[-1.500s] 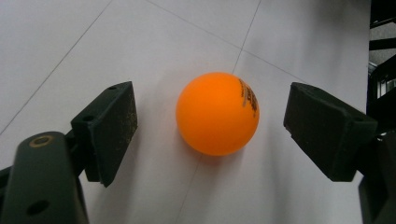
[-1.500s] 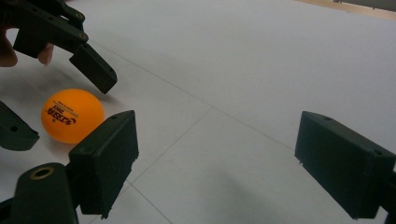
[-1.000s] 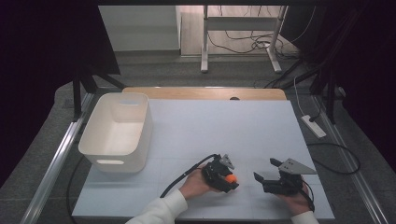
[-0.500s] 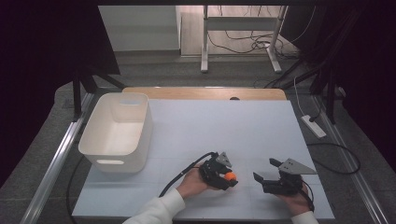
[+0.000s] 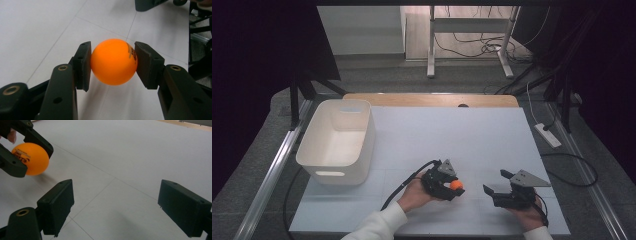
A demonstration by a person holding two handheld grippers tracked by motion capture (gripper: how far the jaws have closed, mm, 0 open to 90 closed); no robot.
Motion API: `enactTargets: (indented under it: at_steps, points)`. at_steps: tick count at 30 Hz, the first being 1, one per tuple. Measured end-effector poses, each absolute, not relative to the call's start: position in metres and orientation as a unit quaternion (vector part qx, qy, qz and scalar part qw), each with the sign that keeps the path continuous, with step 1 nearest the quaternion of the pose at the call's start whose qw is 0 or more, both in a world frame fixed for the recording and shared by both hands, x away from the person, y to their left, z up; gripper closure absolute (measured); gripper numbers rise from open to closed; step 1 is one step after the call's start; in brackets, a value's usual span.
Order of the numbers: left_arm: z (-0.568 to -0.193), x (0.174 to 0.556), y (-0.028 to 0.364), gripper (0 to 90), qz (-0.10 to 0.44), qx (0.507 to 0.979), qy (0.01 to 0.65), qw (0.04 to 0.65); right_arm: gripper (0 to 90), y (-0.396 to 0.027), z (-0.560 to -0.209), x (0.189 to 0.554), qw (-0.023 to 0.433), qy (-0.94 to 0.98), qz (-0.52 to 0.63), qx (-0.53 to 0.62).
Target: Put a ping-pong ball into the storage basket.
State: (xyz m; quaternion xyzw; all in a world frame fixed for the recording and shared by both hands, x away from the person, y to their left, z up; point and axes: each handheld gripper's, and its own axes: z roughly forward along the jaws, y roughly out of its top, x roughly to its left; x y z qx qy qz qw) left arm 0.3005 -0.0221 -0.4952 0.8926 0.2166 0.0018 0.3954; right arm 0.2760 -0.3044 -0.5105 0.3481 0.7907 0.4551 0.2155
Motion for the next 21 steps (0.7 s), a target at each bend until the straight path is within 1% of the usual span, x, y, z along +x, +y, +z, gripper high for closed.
enactTargets:
  at_steps: [16, 21]
  points:
    - [-0.476, 0.299, -0.003, 50.6, 0.020, 0.872, 0.225, 0.434, 13.3, -0.304, -0.511, 0.277, 0.217, 0.790, 0.455, 0.348]
    - [-0.471, 0.298, 0.001, 50.7, 0.027, 0.871, 0.226, 0.435, 13.3, -0.304, -0.511, 0.276, 0.217, 0.791, 0.454, 0.349]
